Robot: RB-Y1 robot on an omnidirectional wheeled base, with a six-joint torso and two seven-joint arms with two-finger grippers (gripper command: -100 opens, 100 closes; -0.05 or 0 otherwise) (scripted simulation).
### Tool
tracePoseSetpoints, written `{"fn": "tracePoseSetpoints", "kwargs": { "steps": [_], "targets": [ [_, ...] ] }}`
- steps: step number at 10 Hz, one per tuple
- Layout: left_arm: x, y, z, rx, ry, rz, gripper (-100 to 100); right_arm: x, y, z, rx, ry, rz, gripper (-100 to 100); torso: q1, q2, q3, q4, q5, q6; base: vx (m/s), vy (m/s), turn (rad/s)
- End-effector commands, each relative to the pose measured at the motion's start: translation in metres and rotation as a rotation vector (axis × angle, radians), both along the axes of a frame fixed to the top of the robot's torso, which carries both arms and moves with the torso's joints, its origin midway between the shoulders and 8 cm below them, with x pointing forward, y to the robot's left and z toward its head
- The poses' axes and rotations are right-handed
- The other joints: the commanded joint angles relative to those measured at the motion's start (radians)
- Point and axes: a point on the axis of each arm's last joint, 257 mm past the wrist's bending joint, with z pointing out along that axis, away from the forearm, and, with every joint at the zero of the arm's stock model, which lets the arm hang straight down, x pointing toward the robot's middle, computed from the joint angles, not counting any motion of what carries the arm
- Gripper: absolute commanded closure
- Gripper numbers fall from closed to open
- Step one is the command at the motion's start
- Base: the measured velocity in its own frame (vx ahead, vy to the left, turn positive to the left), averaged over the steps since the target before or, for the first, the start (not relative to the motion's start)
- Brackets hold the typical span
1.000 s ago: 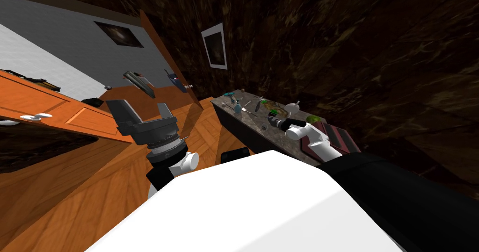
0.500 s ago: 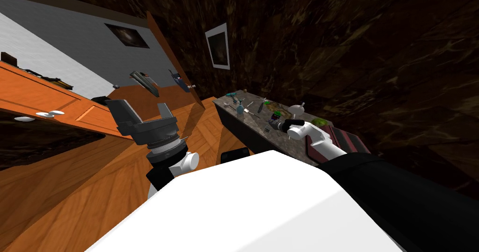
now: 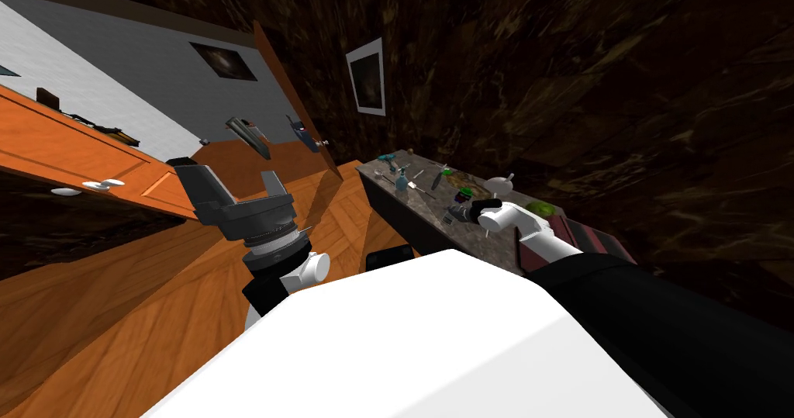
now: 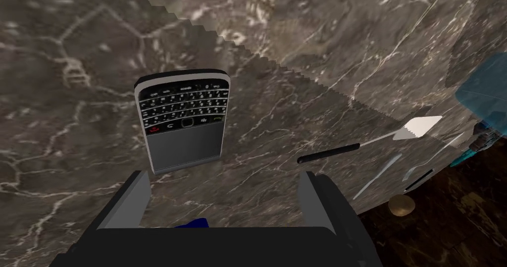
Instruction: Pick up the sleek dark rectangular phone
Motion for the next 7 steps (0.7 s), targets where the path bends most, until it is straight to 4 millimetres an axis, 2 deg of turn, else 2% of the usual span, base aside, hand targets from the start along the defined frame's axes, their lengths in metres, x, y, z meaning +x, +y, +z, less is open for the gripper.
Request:
{"fn": "tracePoseSetpoints", "kwargs": {
  "steps": [1, 3, 4, 6, 7],
  "targets": [
    [0.000, 0.000, 0.000, 0.000, 0.000, 0.000, 0, -0.007, -0.005, -0.005, -0.010, 0.041, -0.002, -100, 0.000, 0.000, 0.000, 0.000, 0.000, 0.000, 0.046, 0.018, 0.030],
    [0.000, 0.000, 0.000, 0.000, 0.000, 0.000, 0, -0.034, -0.017, -0.019, -0.038, 0.158, -0.003, -100, 0.000, 0.000, 0.000, 0.000, 0.000, 0.000, 0.058, 0.022, 0.083],
    [0.000, 0.000, 0.000, 0.000, 0.000, 0.000, 0, -0.038, -0.018, -0.020, -0.042, 0.172, -0.006, -100, 0.001, -0.001, -0.001, 0.000, 0.000, 0.000, 0.057, 0.020, 0.035],
    [0.000, 0.000, 0.000, 0.000, 0.000, 0.000, 0, -0.064, -0.029, -0.029, -0.067, 0.278, -0.009, -100, 0.000, 0.000, 0.000, 0.000, 0.000, 0.000, 0.060, 0.018, 0.068],
    [0.000, 0.000, 0.000, 0.000, 0.000, 0.000, 0, -0.065, -0.030, -0.030, -0.068, 0.281, -0.010, -100, 0.000, -0.001, -0.001, 0.000, 0.000, 0.000, 0.055, 0.017, 0.028]
  ]
}}
